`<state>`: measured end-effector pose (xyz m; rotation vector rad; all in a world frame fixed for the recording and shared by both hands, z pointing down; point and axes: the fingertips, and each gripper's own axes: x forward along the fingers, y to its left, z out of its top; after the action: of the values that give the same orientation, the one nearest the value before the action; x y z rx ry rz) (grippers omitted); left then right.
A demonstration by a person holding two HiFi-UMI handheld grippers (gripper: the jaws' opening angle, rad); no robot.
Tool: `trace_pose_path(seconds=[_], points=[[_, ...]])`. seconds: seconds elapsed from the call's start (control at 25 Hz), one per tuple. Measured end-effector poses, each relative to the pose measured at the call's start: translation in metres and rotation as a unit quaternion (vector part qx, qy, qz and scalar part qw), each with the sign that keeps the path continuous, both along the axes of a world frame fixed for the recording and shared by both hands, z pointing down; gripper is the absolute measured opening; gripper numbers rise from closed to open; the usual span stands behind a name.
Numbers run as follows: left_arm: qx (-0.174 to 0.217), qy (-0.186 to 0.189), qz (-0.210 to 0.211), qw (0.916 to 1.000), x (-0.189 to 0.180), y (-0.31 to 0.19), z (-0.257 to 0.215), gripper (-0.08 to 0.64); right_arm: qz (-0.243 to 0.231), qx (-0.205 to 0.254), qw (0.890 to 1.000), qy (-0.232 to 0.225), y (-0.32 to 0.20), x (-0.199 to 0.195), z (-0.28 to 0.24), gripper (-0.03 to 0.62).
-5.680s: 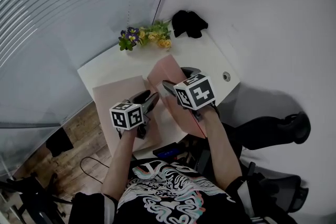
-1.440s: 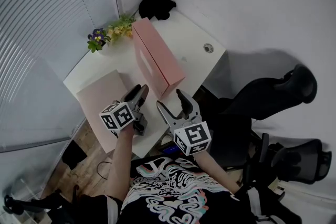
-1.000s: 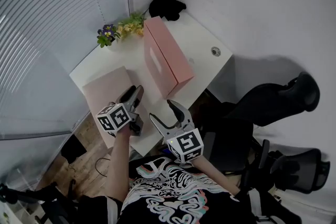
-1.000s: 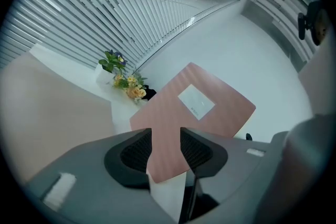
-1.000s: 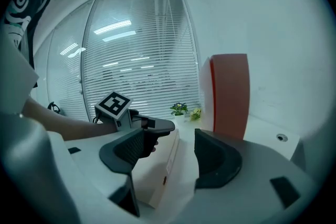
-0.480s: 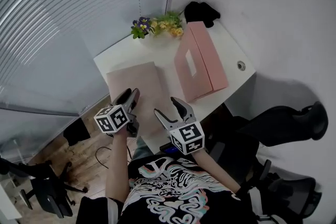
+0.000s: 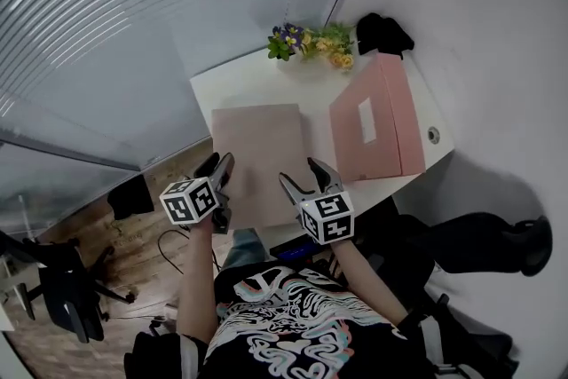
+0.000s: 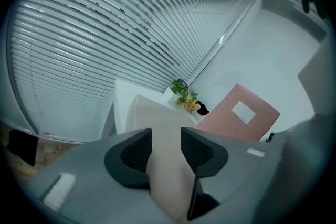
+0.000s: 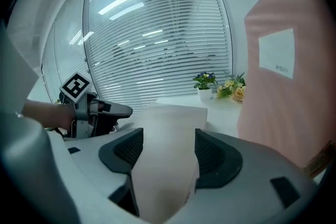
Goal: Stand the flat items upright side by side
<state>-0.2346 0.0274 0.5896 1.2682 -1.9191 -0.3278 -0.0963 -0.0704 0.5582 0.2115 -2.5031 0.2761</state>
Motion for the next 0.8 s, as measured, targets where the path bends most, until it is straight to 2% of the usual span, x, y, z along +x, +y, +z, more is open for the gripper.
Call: trace_pose_path(seconds=[0.12,0.28,0.48,0.64,0.72,0.8], points=[[-0.014,0.003,-0.007,0.9999,-0.009,0.011,0.008,0.167,0.003,0.002,1.0,0.02,-0.008,-0.008,0.012,0.308],[-0.045,0.002,0.003,0.999,-0.014,0.02,0.023,0.181,0.012,0.0,0.999,0.04,-0.017,-0.017,0.026,0.308],[-0.018,0.082,0.003,0.9965,-0.011,0.023,0.039,0.222,0.012,-0.006,0.996,0.083,-0.019,-0.021,0.047,0.307],[-0.013,0.122,0.011,0.9924,-0.009,0.025,0.051,0.272,0.004,-0.011,0.994,0.106,-0.014,-0.022,0.058,0.306],[-0.01,0.146,0.019,0.9891,-0.006,0.026,0.058,0.291,-0.004,-0.004,0.994,0.11,-0.012,-0.025,0.059,0.304],[0.009,0.179,0.026,0.9835,-0.003,0.026,0.06,0.299,-0.013,-0.004,0.994,0.11,-0.009,-0.029,0.059,0.304]])
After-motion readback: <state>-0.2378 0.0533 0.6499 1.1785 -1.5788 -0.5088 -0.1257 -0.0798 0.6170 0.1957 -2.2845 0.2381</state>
